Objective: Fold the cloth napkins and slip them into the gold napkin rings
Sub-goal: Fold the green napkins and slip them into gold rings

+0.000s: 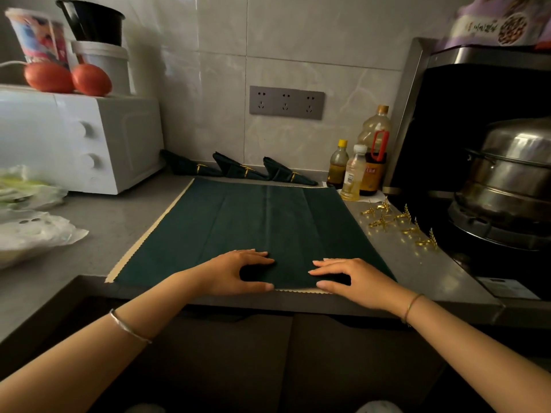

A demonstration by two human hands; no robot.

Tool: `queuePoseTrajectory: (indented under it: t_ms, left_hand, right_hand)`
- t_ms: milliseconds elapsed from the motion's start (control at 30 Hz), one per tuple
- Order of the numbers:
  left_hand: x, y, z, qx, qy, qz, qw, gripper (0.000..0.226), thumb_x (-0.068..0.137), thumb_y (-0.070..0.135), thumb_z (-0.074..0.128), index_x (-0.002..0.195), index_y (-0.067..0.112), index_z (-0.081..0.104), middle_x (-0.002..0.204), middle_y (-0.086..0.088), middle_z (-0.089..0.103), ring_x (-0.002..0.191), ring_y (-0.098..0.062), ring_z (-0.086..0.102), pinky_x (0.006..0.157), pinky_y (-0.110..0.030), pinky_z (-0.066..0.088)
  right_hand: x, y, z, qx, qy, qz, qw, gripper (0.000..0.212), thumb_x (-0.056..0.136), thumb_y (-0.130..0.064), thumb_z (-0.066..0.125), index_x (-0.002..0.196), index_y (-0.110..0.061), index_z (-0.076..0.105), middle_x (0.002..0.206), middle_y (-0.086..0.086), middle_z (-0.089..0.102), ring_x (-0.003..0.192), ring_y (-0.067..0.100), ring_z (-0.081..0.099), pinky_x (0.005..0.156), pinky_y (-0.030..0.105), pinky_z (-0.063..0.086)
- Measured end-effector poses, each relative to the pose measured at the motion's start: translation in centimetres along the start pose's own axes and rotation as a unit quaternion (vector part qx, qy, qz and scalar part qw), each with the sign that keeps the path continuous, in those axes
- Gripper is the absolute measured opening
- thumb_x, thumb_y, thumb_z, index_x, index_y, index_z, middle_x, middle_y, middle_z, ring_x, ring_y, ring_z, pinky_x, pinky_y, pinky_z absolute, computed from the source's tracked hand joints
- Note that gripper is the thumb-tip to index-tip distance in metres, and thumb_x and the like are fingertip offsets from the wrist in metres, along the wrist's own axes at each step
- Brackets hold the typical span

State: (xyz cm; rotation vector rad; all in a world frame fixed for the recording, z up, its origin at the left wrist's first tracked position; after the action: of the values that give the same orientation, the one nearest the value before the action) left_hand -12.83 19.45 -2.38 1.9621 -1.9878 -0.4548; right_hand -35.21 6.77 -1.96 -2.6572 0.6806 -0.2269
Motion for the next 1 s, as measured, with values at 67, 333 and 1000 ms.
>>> queuePoseTrajectory:
  t_ms: [67,333,1000]
  left_hand:
    - [-0.3,0.0,-0.1,0.0,0.006,0.008,1.0,0.063,0.083,0.058,0.059,0.141,0.042,0.038,0.151,0.022,0.029,0.141,0.003,0.015,0.117,-0.029,0.015]
    - [-0.4,-0.1,-0.8,0.005,0.044,0.027,0.999,0.049,0.087,0.054,0.057,0.131,0.034,0.055,0.137,0.016,0.052,0.129,0.002,0.042,0.108,-0.016,0.03]
    - [-1.5,-1.5,-3.0,0.008,0.131,0.037,0.991,0.019,0.089,0.029,0.065,0.102,0.021,0.075,0.097,0.01,0.072,0.077,0.012,0.06,0.08,-0.012,0.05]
  right_hand:
    - [-0.3,-0.6,-0.1,-0.023,0.026,-0.024,0.999,0.029,0.089,-0.041,0.058,0.118,-0.037,0.062,0.13,-0.02,0.054,0.12,-0.011,0.041,0.106,0.015,0.029]
    - [-0.4,-1.6,-0.9,0.004,0.118,-0.022,0.993,0.016,0.087,-0.028,0.064,0.099,-0.023,0.073,0.094,-0.015,0.07,0.085,-0.009,0.06,0.08,0.003,0.042]
    - [-0.2,-2.3,-1.3,0.007,0.105,-0.009,0.994,0.024,0.085,-0.044,0.061,0.106,-0.035,0.068,0.108,-0.022,0.065,0.102,-0.007,0.057,0.091,0.02,0.047]
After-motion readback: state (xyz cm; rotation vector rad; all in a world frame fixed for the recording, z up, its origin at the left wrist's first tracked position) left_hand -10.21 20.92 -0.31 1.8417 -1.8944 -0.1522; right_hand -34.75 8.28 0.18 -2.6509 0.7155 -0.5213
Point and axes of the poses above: each hand's wrist, its own x-axis towards the middle knuckle, its own z-axis out of the palm, y = z × x, the point moved 3 cm from there along x, towards the middle knuckle
